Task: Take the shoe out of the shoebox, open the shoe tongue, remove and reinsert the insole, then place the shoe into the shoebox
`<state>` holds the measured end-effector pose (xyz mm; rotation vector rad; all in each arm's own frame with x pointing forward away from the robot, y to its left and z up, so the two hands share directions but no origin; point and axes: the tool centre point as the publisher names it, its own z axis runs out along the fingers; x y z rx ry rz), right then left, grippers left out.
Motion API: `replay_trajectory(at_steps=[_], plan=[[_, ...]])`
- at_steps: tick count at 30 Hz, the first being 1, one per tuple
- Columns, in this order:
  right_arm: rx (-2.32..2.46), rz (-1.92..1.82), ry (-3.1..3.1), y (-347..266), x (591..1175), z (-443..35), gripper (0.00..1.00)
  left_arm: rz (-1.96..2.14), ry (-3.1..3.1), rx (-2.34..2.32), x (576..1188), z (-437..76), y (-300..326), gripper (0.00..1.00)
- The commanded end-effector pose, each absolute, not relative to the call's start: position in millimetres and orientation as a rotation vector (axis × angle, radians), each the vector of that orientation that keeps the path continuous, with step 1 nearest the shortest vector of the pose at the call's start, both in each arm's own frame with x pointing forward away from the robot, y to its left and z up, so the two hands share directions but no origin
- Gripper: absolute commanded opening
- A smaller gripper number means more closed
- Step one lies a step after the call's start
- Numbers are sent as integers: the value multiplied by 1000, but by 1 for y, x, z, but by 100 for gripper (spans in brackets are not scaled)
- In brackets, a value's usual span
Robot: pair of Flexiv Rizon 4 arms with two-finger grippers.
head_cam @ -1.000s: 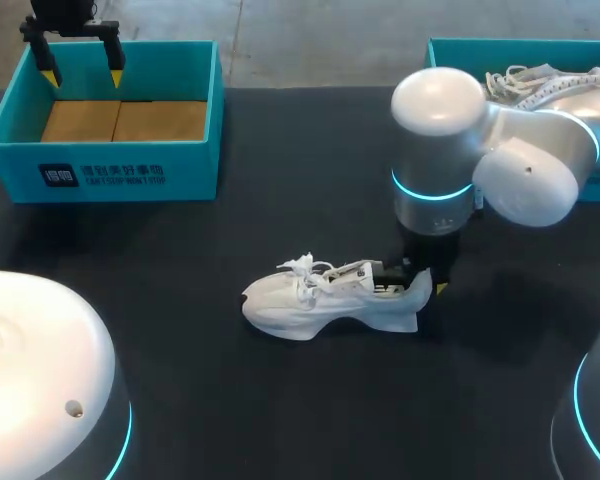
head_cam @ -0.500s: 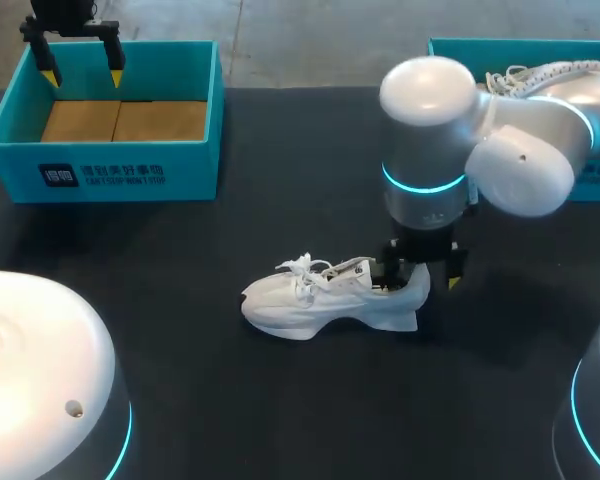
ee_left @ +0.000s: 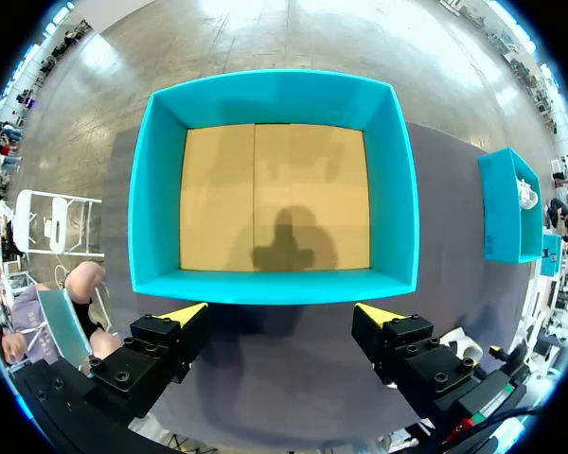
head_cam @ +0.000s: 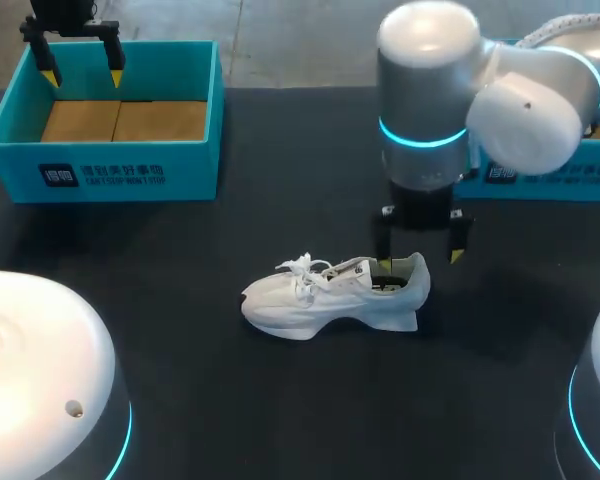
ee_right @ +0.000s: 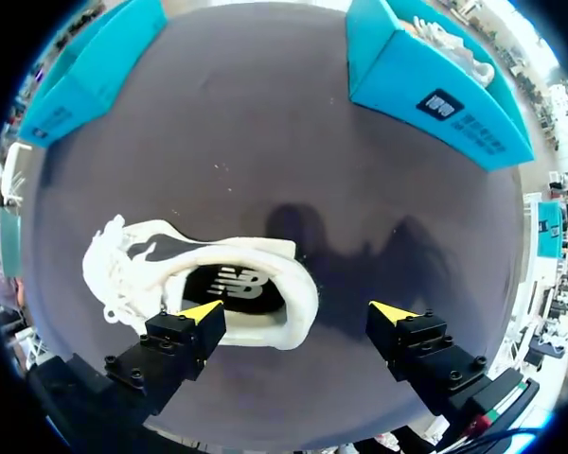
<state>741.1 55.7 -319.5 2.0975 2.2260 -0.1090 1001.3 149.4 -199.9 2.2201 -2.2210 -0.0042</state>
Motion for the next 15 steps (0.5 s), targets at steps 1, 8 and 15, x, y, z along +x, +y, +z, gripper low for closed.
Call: replay_trajectory(at_steps=[1,8,15], plan=[[2074,-41,2244,45,736,-299,100,-3,-2221,2220,1001,-200,150,100],[1996,78,2323,39,739,-278,100,-3,-2221,2220,1001,-200,150,100],[1778,196,2495,25,736,-257,100,-3,-2221,2220,1001,-200,150,100]])
